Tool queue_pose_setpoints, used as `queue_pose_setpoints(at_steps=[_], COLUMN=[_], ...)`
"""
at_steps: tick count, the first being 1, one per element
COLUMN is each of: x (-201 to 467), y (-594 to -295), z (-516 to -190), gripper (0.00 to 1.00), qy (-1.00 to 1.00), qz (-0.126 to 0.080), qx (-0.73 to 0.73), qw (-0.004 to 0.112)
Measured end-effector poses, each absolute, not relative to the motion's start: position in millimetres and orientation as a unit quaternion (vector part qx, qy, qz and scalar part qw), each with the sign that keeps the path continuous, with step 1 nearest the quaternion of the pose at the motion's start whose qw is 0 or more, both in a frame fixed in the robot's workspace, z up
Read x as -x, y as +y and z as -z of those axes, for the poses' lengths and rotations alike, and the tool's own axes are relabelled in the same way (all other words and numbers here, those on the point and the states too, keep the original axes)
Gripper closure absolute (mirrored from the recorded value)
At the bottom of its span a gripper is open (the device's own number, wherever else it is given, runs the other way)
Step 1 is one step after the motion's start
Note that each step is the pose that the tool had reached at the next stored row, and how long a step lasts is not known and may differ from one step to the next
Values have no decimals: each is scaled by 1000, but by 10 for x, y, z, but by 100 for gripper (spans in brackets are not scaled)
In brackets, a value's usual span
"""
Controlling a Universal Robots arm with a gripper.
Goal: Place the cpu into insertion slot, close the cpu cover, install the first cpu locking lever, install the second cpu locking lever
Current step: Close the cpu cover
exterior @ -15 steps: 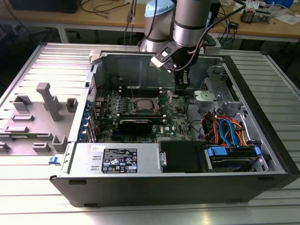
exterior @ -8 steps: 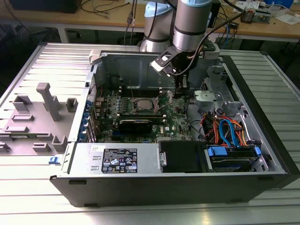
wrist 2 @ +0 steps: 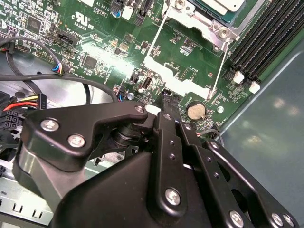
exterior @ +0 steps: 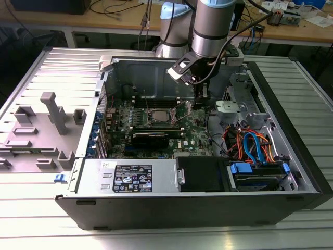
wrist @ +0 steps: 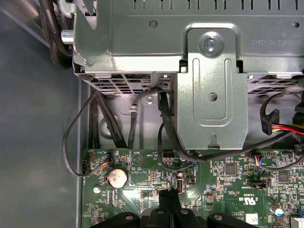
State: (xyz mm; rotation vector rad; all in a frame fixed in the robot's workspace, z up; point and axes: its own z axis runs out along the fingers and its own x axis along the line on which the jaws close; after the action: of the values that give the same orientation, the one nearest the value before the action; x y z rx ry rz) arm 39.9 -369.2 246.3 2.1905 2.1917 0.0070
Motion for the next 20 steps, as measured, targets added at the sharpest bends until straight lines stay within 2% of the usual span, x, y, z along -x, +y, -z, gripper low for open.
queue_pose_setpoints(at_steps=[7,20], x=[-382,-315], y=[-3707,-3738], z=[-2445,-2447], gripper=[89,89], qy=[707,708], qz=[0,16], qx=[-707,-706], qw=[20,-7])
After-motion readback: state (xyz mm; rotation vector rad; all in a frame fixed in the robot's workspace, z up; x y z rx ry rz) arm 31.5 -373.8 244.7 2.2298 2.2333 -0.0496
